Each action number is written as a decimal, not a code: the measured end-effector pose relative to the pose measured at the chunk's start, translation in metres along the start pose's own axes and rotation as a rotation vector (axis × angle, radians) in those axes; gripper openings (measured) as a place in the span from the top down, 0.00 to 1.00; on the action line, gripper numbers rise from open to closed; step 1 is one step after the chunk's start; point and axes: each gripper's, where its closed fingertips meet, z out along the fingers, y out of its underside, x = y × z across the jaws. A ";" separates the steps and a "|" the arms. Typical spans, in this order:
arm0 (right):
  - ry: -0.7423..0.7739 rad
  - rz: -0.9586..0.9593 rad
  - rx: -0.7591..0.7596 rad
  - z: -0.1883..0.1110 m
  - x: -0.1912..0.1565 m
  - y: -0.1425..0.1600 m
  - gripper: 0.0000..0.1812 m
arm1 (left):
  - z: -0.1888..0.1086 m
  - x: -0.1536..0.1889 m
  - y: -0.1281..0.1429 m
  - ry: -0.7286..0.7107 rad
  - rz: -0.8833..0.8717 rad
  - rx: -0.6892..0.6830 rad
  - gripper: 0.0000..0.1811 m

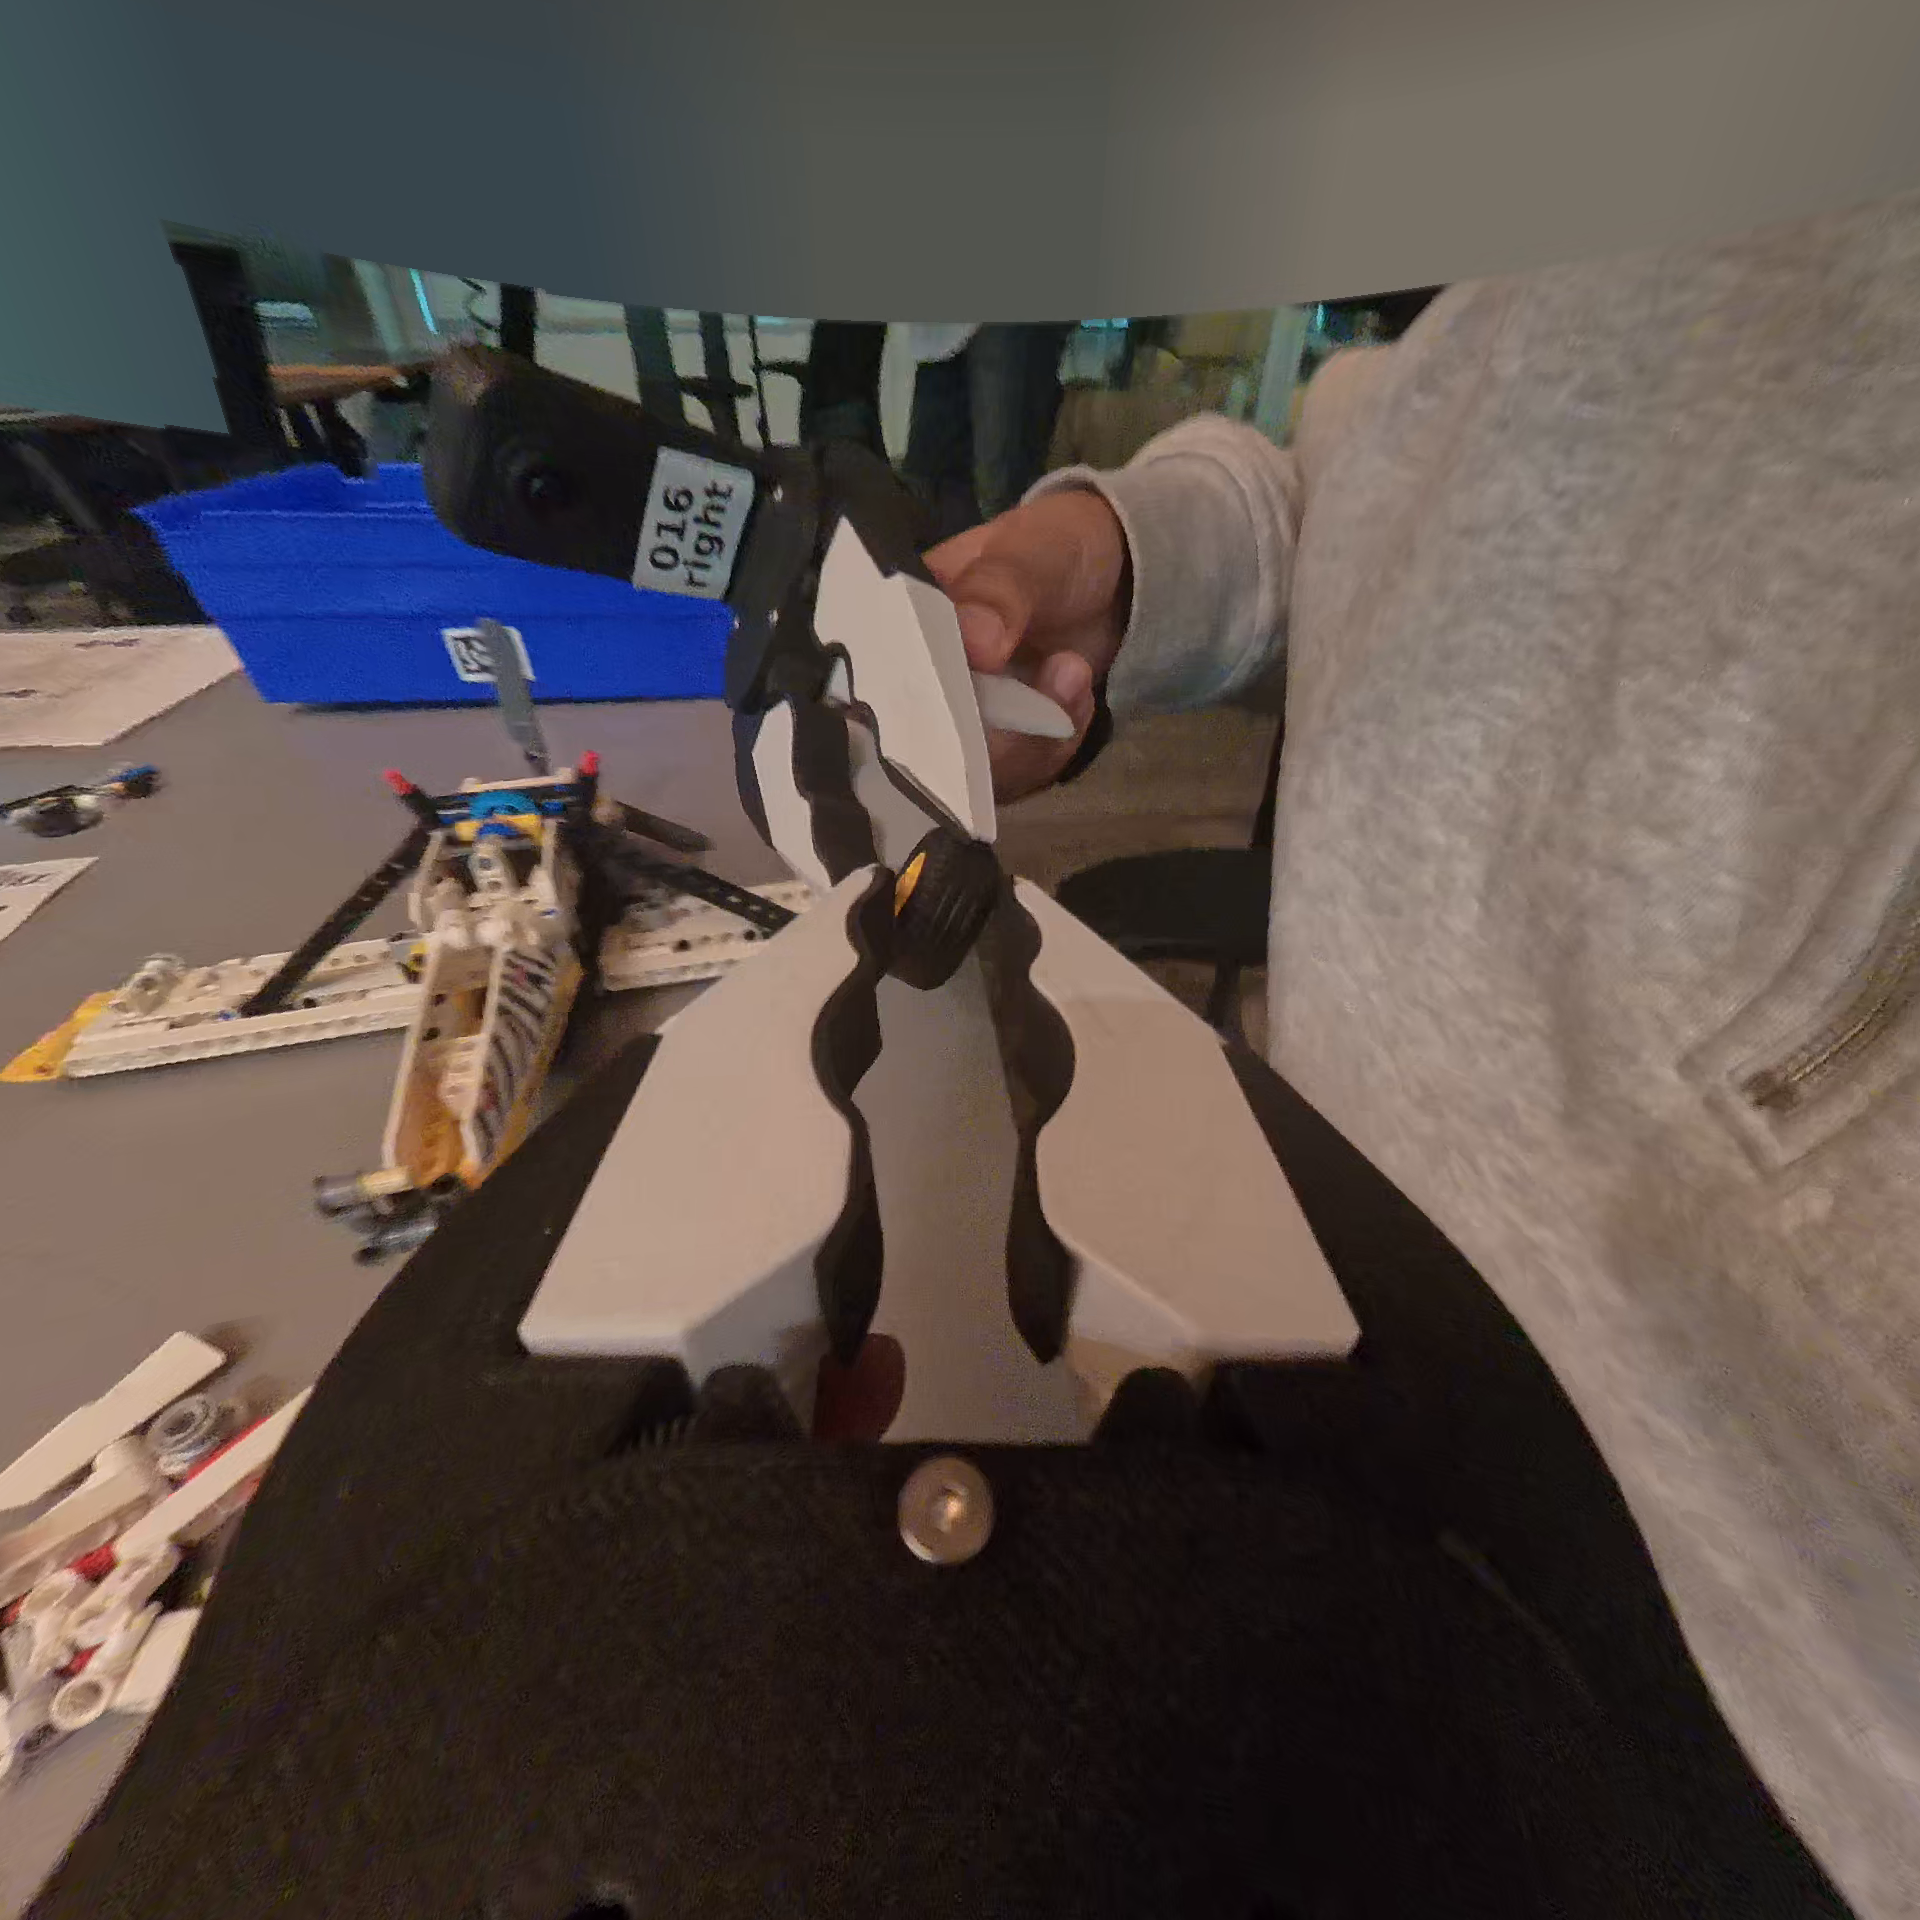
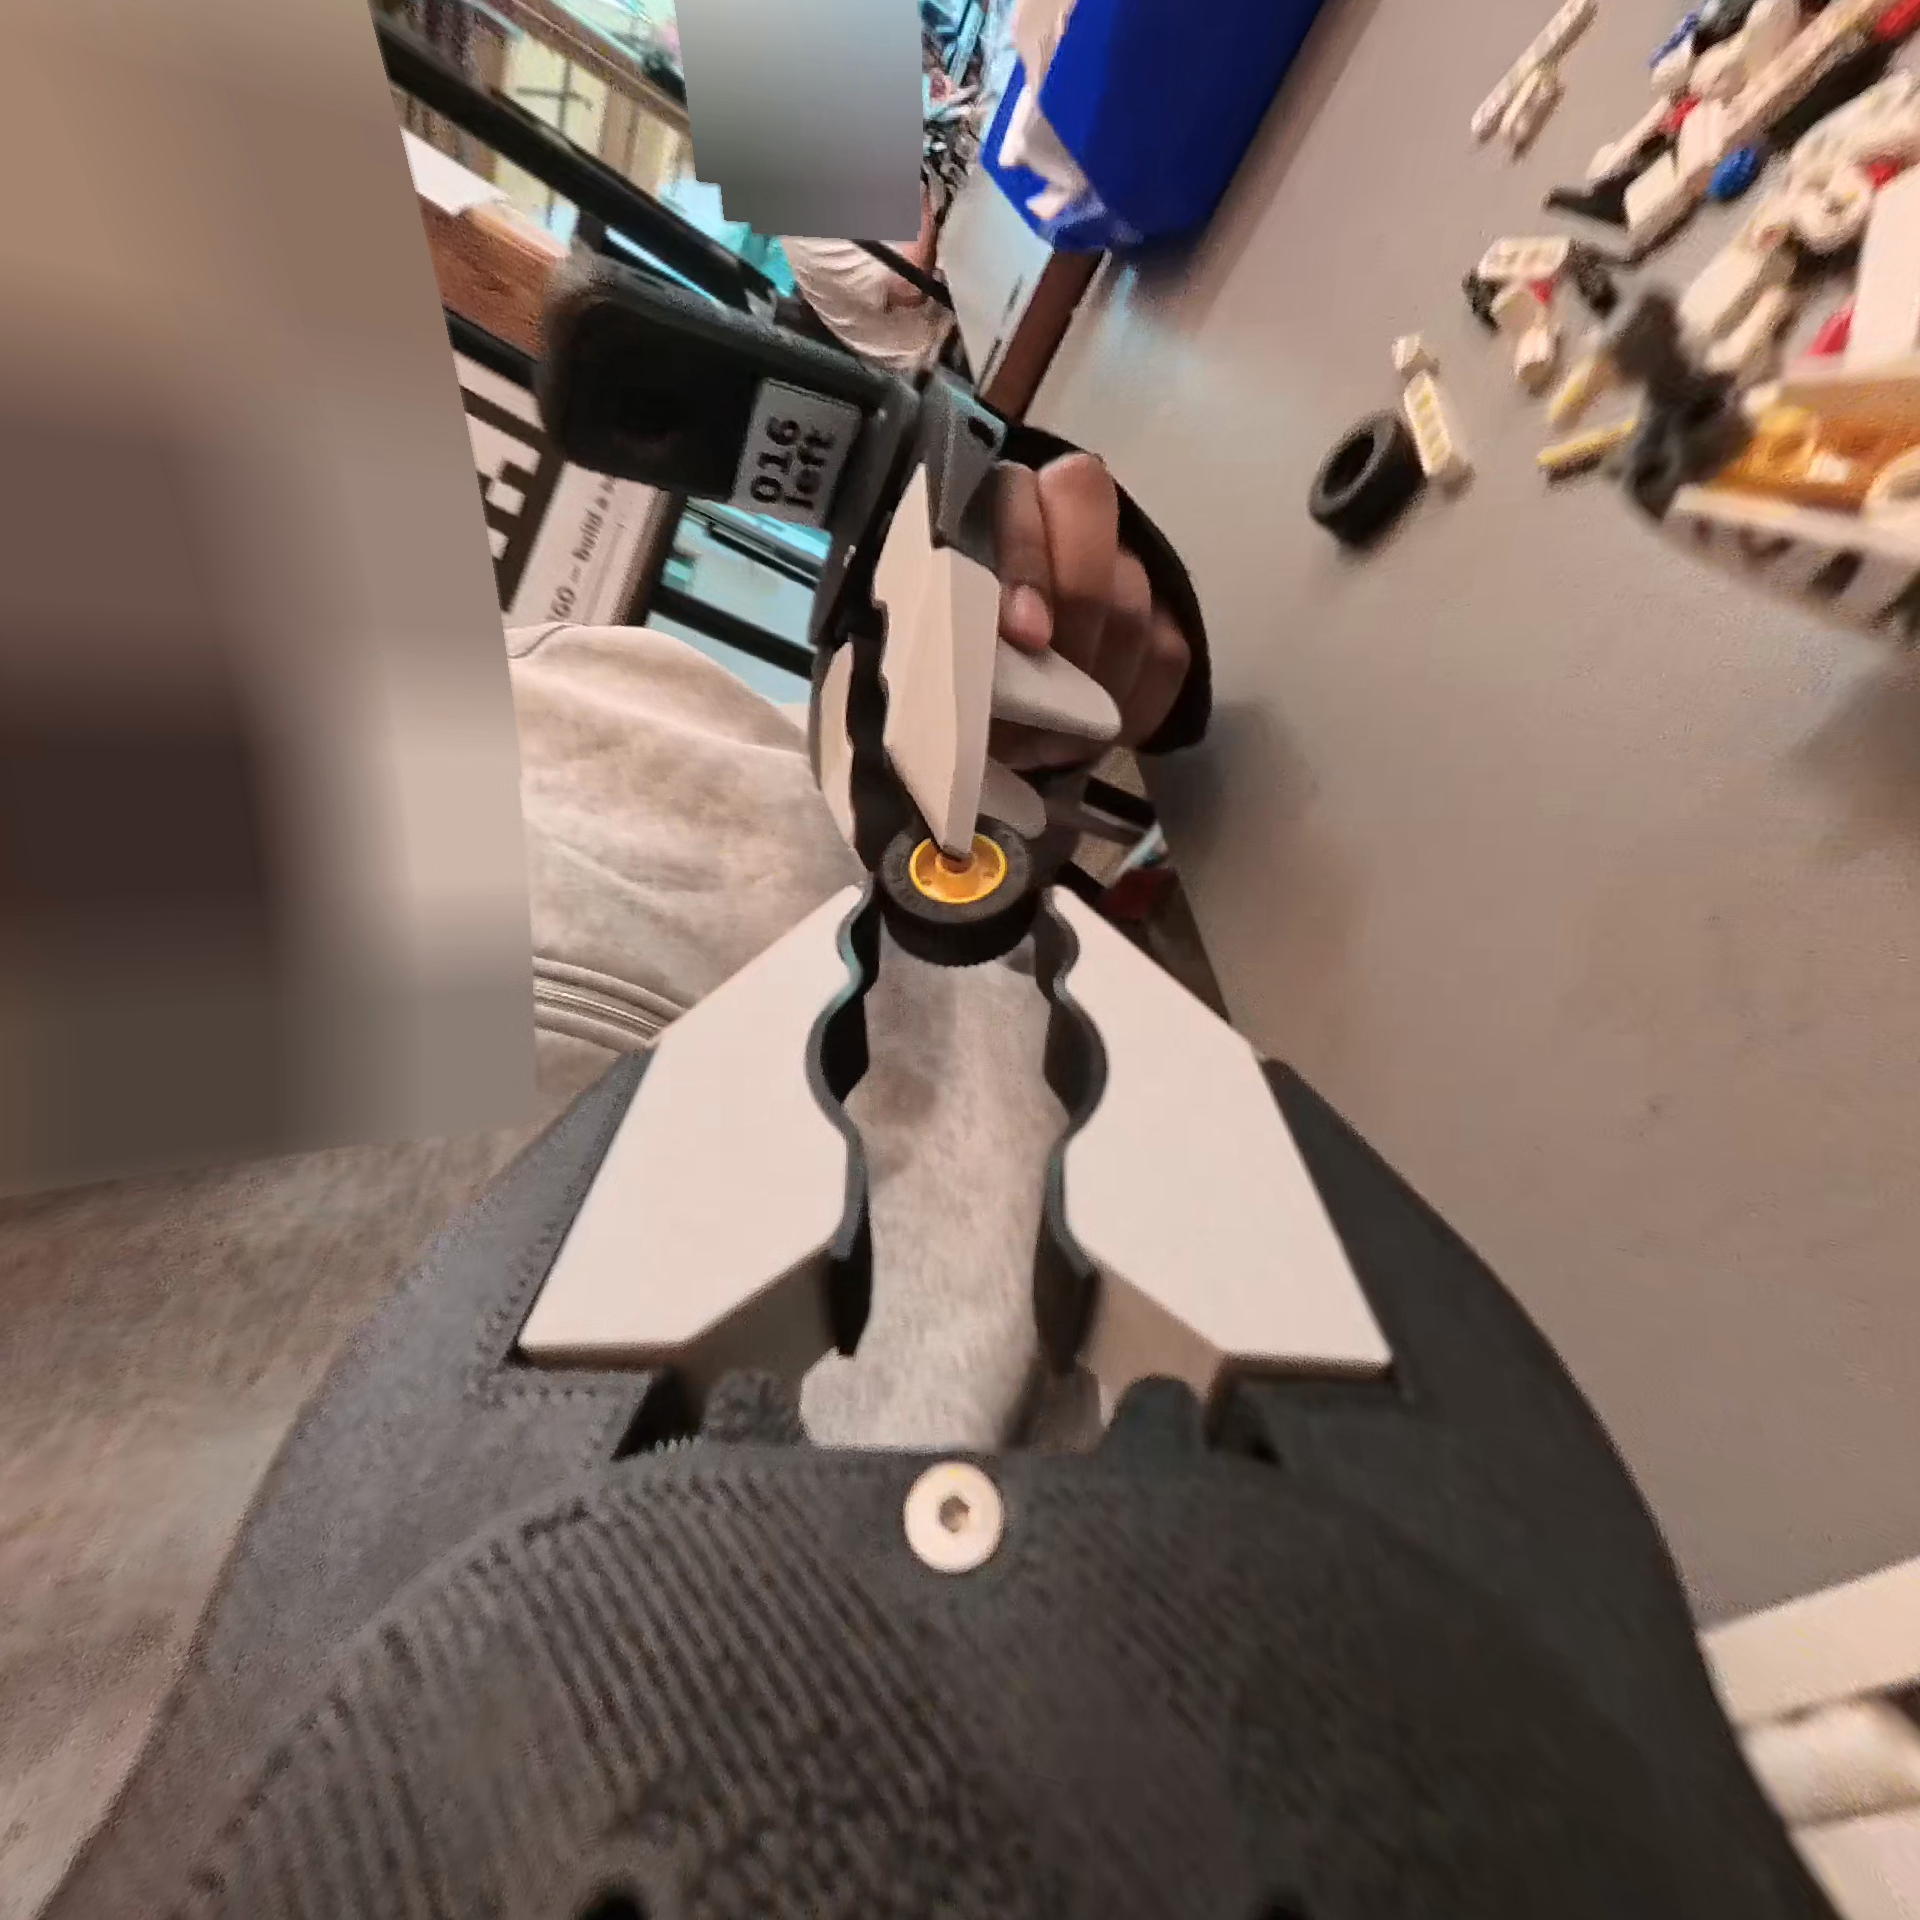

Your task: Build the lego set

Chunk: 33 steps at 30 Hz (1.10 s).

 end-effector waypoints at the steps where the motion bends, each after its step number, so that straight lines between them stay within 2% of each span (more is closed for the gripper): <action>1: -0.012 -0.002 0.004 0.000 0.000 -0.009 0.85 | -0.004 -0.008 -0.005 -0.015 -0.025 0.033 0.91; 4: 0.076 -0.120 -0.015 -0.003 0.011 -0.032 0.83 | -0.014 -0.041 -0.009 -0.059 -0.151 0.089 0.92; 8: 0.319 -0.454 -0.096 -0.006 0.034 -0.056 0.80 | -0.026 -0.075 -0.003 -0.077 -0.396 0.145 0.92; 11: 0.427 -0.642 -0.180 0.001 0.046 -0.059 0.83 | -0.031 -0.086 0.002 -0.105 -0.453 0.144 0.92; 15: 0.545 -0.797 -0.249 0.004 0.061 -0.061 0.91 | -0.027 -0.086 0.010 -0.101 -0.469 0.103 0.92; 25: 0.587 -0.858 -0.305 0.003 0.072 -0.059 0.91 | -0.025 -0.087 0.022 -0.170 -0.425 0.016 0.92; 33: 0.606 -0.896 -0.317 0.000 0.079 -0.063 0.93 | -0.027 -0.094 0.030 -0.193 -0.463 -0.028 0.91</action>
